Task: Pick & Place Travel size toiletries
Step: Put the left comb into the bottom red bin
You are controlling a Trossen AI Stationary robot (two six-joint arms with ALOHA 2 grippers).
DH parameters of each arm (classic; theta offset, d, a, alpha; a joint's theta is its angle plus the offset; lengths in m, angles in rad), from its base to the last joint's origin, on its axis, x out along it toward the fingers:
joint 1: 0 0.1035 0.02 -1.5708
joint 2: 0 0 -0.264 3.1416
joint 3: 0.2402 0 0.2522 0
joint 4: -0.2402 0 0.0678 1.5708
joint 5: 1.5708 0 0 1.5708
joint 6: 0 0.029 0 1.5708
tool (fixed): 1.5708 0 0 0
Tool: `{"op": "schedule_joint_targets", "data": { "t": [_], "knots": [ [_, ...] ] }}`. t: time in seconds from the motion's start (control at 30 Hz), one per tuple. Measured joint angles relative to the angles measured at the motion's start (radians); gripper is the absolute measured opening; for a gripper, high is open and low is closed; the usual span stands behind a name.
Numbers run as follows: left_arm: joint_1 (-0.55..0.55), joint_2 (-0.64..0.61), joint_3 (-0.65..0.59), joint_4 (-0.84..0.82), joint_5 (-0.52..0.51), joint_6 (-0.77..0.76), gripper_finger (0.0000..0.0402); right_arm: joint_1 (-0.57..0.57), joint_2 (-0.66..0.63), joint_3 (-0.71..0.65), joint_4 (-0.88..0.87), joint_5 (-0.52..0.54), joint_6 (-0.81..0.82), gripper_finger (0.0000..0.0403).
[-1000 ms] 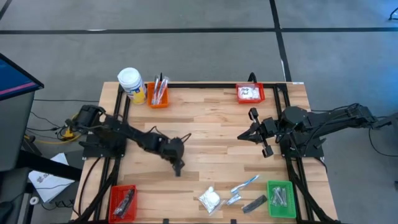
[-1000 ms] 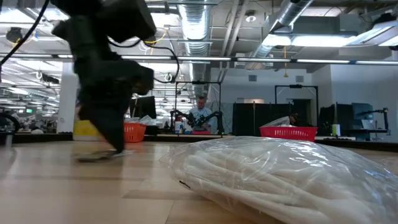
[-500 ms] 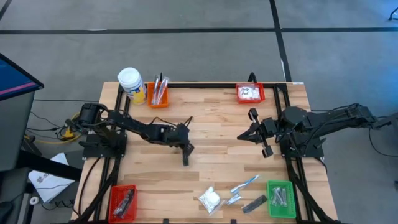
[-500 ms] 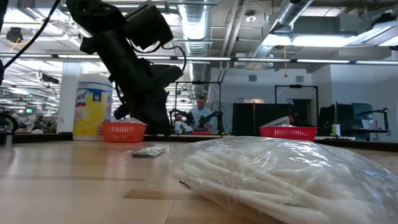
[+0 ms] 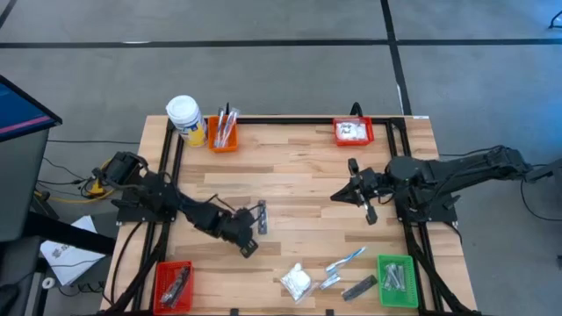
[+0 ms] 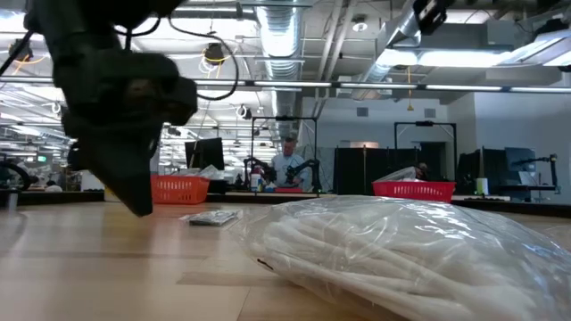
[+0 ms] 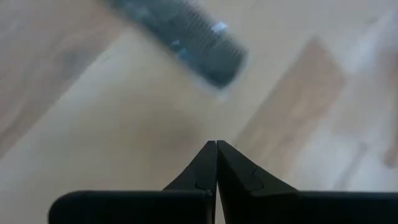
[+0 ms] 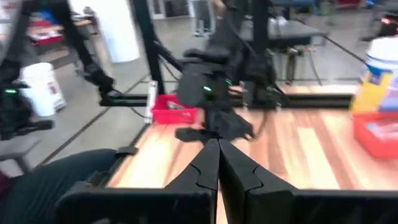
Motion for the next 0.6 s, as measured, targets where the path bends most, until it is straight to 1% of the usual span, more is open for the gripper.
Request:
{"op": "schedule_joint_targets", "data": {
  "t": [0.07, 0.2, 0.37, 0.43, 0.53, 0.6],
  "knots": [
    [-0.01, 0.007, 0.0, -0.018, -0.036, -0.034, 0.0, 0.0, 0.03, -0.021, 0.045, 0.041, 0.018, 0.0],
    [-0.004, 0.009, 0.0, -0.015, -0.08, -0.036, 0.0, 0.008, 0.129, -0.056, 0.102, 0.152, 0.075, 0.0],
    [0.05, 0.019, 0.001, -0.013, -0.06, -0.007, 0.0, 0.056, 0.253, -0.129, 0.231, 0.247, 0.136, 0.0],
    [0.074, 0.037, 0.003, -0.006, -0.021, 0.008, 0.0, 0.063, 0.292, -0.14, 0.3, 0.255, 0.142, 0.0],
    [0.095, 0.083, 0.005, 0.03, 0.006, 0.019, 0.0, 0.059, 0.323, -0.141, 0.345, 0.253, 0.142, 0.0],
    [0.106, 0.117, 0.007, 0.118, 0.011, 0.044, 0.0, 0.058, 0.333, -0.141, 0.356, 0.253, 0.142, 0.0]
  ]
}}
